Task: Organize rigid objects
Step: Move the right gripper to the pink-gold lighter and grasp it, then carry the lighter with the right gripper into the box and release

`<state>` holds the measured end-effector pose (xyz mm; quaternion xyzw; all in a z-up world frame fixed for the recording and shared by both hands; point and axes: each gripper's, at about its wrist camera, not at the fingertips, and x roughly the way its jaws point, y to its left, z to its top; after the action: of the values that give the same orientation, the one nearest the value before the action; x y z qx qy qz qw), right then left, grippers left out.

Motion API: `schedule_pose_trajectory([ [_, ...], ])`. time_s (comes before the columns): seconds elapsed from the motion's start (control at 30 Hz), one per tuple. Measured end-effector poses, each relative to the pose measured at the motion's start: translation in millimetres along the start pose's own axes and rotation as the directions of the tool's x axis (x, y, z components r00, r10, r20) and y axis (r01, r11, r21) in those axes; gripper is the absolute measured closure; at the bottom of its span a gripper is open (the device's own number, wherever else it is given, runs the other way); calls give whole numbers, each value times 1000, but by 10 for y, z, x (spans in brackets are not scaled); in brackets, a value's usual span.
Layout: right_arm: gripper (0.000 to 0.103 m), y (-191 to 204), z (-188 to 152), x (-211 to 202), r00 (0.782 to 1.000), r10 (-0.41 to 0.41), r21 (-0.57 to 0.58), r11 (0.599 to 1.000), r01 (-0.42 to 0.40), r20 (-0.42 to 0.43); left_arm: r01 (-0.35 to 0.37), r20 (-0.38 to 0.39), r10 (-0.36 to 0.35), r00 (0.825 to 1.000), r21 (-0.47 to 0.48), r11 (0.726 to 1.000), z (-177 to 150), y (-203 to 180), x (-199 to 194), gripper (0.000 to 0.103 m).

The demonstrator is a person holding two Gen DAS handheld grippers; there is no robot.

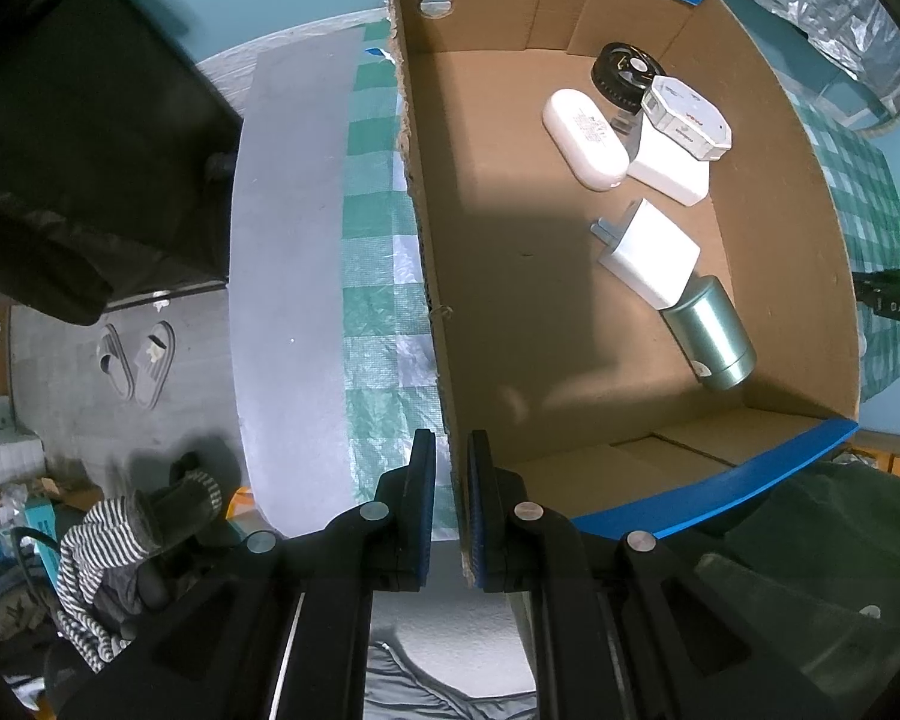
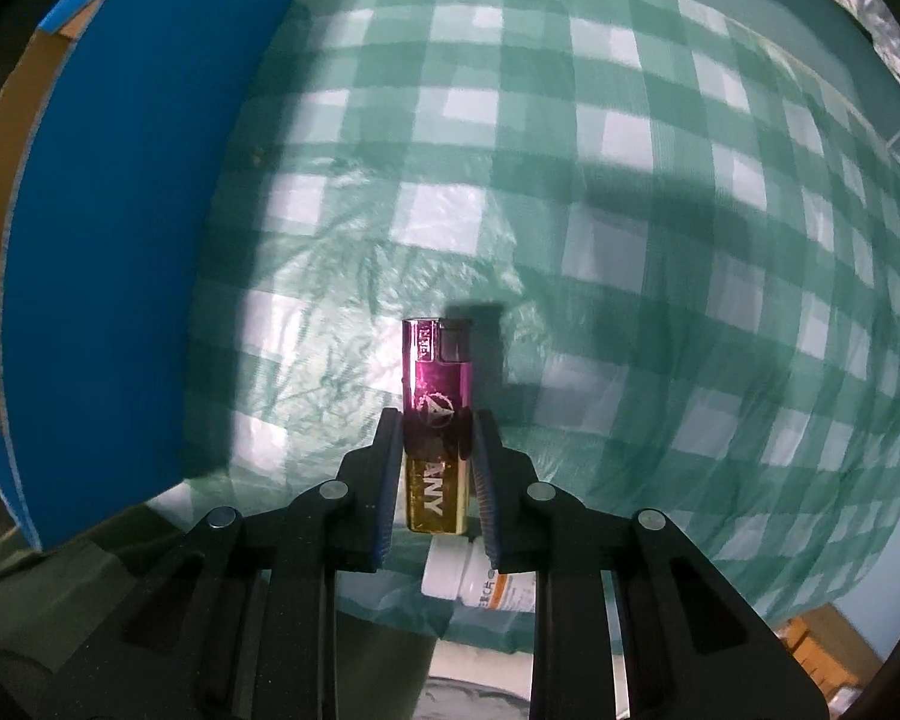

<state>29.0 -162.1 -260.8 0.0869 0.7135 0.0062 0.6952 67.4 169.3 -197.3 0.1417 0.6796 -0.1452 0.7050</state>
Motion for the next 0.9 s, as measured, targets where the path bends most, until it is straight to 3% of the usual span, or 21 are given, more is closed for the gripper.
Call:
schedule_pose_trajectory([
  [0.67,81,354,201,-613,998,25,-139,990,-16,64,14,7,-14,1000,-32,999,1,-5,-5,93],
  [0.9,80,579,424,-874,994,60,-216,976,-40,90,12,15,-11,1000,-45,999,8,29,-7,93],
])
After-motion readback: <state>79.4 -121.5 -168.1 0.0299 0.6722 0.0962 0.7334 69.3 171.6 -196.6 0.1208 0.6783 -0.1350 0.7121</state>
